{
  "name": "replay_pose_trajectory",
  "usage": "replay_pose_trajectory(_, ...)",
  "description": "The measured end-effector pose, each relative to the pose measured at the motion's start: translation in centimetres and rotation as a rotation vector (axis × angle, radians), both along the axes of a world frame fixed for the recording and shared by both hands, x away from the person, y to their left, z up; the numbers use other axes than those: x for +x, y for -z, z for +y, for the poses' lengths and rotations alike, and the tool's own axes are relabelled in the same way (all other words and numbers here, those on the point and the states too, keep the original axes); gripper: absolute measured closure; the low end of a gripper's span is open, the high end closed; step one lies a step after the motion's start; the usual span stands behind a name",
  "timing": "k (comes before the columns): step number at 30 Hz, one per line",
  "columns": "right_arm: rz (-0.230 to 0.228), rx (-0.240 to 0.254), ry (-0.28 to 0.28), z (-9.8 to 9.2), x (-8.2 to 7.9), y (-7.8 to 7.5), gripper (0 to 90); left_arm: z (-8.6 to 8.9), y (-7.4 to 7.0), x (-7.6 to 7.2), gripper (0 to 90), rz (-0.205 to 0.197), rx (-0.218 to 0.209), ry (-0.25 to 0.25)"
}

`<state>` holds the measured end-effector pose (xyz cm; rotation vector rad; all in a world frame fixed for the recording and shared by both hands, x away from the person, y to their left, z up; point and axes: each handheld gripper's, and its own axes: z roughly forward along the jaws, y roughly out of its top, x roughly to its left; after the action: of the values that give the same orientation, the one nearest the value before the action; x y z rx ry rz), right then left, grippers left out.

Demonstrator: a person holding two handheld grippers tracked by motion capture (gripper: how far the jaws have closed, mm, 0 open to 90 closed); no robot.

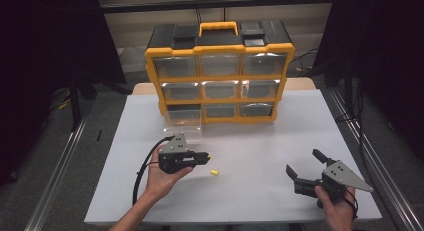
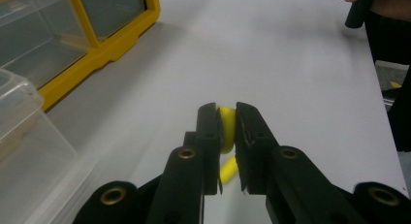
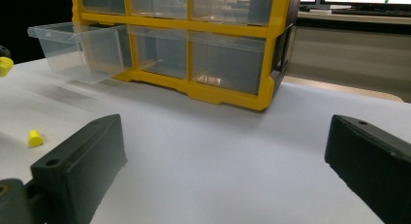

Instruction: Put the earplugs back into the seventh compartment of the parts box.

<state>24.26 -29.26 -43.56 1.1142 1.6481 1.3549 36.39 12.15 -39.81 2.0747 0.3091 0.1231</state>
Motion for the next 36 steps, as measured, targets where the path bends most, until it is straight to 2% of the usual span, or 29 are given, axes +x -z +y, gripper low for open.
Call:
replay_pose_trajectory(3, -0.001, 0.0, -0.001, 0.0, 0.0, 0.0, 0.8, 0.3, -0.2, 0.1, 81.1, 0.007, -0.016, -0.01)
replay_pose_trajectory(12, 0.002, 0.004, -0.001, 0.0, 0.0, 0.0, 0.8, 1.1, -1.1, 0.5, 81.0, -0.007, -0.028, -0.021)
replay_pose_trajectory(14, 0.0, 0.003, -0.003, 0.0, 0.1, 0.0, 0.8, 1.3, -1.5, 0.6, 81.0, -0.005, -0.034, -0.012)
replay_pose_trajectory(16, 0.001, 0.003, -0.001, 0.0, 0.1, 0.0, 0.8, 1.3, -1.7, 0.7, 80.9, 0.0, -0.032, 0.019)
replay_pose_trajectory(17, 0.002, 0.003, -0.001, 0.0, 0.1, 0.0, 0.8, 1.3, -1.8, 0.7, 80.9, -0.006, -0.03, 0.001)
replay_pose_trajectory(25, -0.001, 0.004, 0.001, 0.0, 0.1, 0.0, 0.8, 2.2, -2.9, 1.4, 80.6, -0.041, -0.042, -0.039)
replay_pose_trajectory(28, 0.0, 0.006, 0.002, 0.0, 0.1, 0.0, 0.8, 2.5, -3.2, 1.6, 80.6, -0.059, -0.034, -0.054)
replay_pose_trajectory(30, 0.0, 0.006, 0.003, 0.0, 0.1, 0.0, 0.8, 2.8, -3.6, 1.9, 80.4, -0.063, -0.046, -0.063)
replay_pose_trajectory(33, 0.0, 0.006, 0.003, 0.0, 0.1, 0.0, 0.8, 3.0, -4.2, 2.3, 80.4, -0.063, -0.037, -0.069)
replay_pose_trajectory(34, 0.003, 0.007, 0.005, 0.0, 0.0, 0.0, 0.8, 3.0, -4.4, 2.5, 80.4, -0.06, -0.024, -0.053)
replay_pose_trajectory(36, -0.001, 0.005, 0.004, 0.0, 0.0, 0.0, 0.8, 3.0, -4.9, 2.8, 80.4, -0.068, 0.001, -0.052)
